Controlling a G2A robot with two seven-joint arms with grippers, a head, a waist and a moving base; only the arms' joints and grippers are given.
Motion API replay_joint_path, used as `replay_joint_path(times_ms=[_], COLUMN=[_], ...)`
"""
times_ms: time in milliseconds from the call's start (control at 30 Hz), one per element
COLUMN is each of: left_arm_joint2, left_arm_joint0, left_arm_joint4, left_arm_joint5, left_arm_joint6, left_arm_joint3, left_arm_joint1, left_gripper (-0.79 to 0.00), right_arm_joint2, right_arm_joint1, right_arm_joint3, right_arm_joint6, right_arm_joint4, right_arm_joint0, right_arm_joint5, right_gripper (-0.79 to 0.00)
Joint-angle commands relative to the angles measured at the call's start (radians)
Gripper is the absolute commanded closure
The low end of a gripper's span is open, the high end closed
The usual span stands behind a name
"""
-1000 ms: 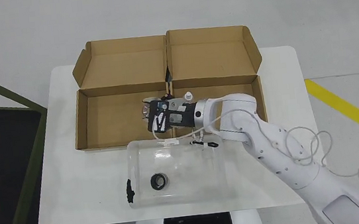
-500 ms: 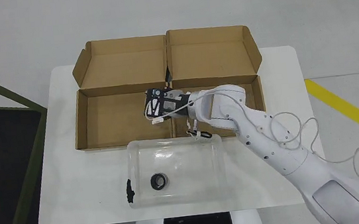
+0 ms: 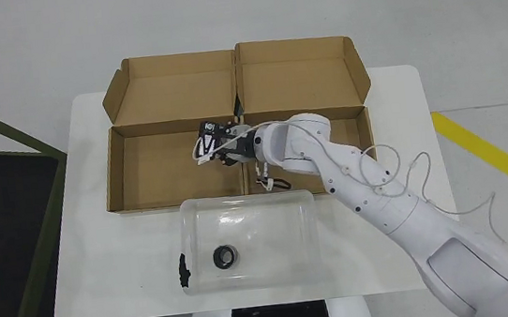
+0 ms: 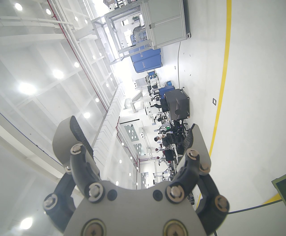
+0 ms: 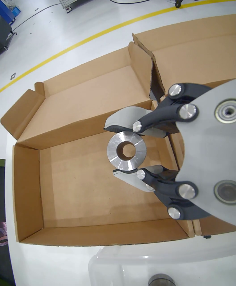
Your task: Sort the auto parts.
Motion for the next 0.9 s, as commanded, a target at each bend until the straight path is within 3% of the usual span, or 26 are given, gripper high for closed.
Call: replay_joint_path(times_ms=[0,500,867], left_arm_joint2=[0.000,0.000,0.000], left_arm_joint0=[0.000,0.000,0.000], left_arm_joint4=[0.000,0.000,0.000], left_arm_joint5=[0.000,0.000,0.000], left_arm_joint6=[0.000,0.000,0.000], left_arm_joint3=[0.000,0.000,0.000], left_arm_joint1=[0.000,0.000,0.000], left_gripper=[-0.785,-0.785,-0.785], right_arm_joint2=[-0.014,-0.085,-0.115], right_arm_joint1=[-0.010,-0.080,-0.124], right_arm_joint3=[0.021,0.175,0.272], right_arm_joint6=[0.007,0.033,0.032], right_arm_joint4=[0.001,-0.020,-0.041], right_arm_joint0=[0.011,0.074,0.097], right_arm_joint5=[0.003,0.026,0.039], right_gripper=[0.000,0.000,-0.120])
